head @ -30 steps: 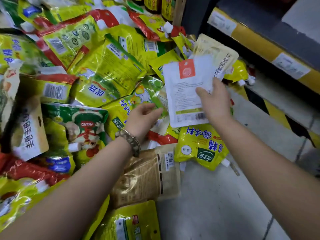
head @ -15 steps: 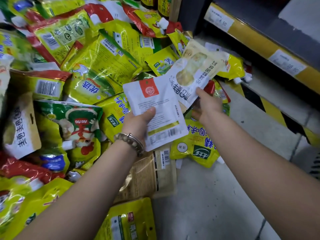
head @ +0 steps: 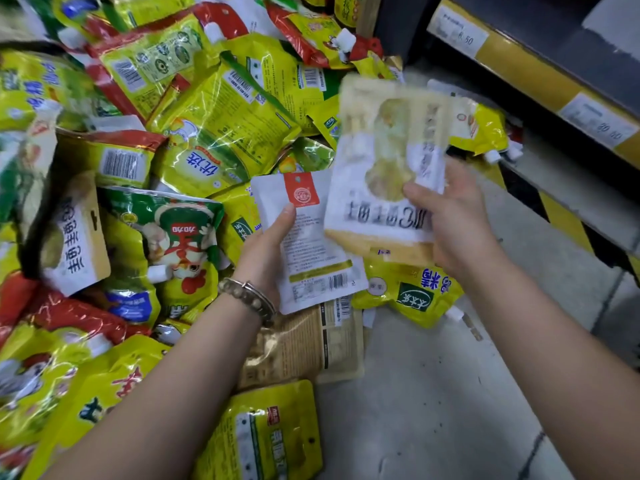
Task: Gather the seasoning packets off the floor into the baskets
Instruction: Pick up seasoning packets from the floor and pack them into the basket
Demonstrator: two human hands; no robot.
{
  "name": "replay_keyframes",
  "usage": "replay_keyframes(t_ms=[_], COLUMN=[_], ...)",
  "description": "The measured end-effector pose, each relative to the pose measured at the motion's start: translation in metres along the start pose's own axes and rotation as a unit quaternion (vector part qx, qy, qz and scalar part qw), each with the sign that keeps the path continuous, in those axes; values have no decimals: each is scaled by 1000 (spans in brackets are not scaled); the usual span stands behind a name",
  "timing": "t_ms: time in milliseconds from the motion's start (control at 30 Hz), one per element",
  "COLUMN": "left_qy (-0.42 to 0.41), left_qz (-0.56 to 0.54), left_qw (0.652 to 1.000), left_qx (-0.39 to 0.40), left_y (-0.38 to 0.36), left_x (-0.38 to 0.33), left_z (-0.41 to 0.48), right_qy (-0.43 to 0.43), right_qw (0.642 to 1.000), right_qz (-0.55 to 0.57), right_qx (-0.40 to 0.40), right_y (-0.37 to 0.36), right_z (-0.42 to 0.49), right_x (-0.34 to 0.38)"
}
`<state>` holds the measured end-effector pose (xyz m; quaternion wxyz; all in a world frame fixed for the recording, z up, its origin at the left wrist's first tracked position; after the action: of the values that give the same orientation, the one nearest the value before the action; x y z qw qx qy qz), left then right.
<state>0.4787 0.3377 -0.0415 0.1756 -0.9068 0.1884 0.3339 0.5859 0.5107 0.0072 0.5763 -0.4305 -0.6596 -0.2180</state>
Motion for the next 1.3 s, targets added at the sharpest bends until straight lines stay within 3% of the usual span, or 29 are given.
replay_keyframes(t_ms=[133,267,333,400,500,633,667,800,900,1000,1100,1300], left_qy=[3,-45,-44,-45,-46,-39,-40,-38,-36,-40,-49,-136], left_qz=[3,52,51,45,8,-14,-13,-11,-11,-8,2,33], left_qw=[998,998,998,998,999,999,999,999,999,999,999,990], left_qx=[61,2,-12,-22,-22,-19,-18,-13,-13,-12,-18,-17], left_y=[-16,-22,-21,-20,-21,-24,-24,-24,-25,-27,-34,-59], left_x=[3,5,3,1,0,-1,0,0,-1,-1,-3,-27], left_z=[-9,-10,-10,-10,-12,-14,-13,-12,-10,-8,-10,-36], right_qy=[-64,-98,-90,-15,85,-33,-40,33,108,171,250,225], right_qw=[993,987,985,979,925,844,841,902,899,931,934,951], right_qz=[-64,-91,-138,-199,-345,-530,-534,-413,-400,-291,-214,-191], right_qx=[72,92,51,-42,-136,-77,-73,-118,-145,-138,-137,-96], right_y=[-10,-22,-20,-6,22,56,60,57,53,48,42,48], right_z=[-21,-25,-14,12,56,96,101,111,103,88,69,33], right_x=[-23,-34,-29,-16,-3,-34,-43,-57,-51,-21,26,100])
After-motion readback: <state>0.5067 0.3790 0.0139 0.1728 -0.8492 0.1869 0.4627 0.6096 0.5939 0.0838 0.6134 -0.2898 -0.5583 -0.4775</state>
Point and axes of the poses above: each hand's wrist, its own z-axis towards the middle knuckle, its own y-axis out of the back of the hand, x = y × z, the point moved 2 cm from there along z, towards the middle knuckle, and after that the axes turned 11 degrees about z, right-handed, at the moved point
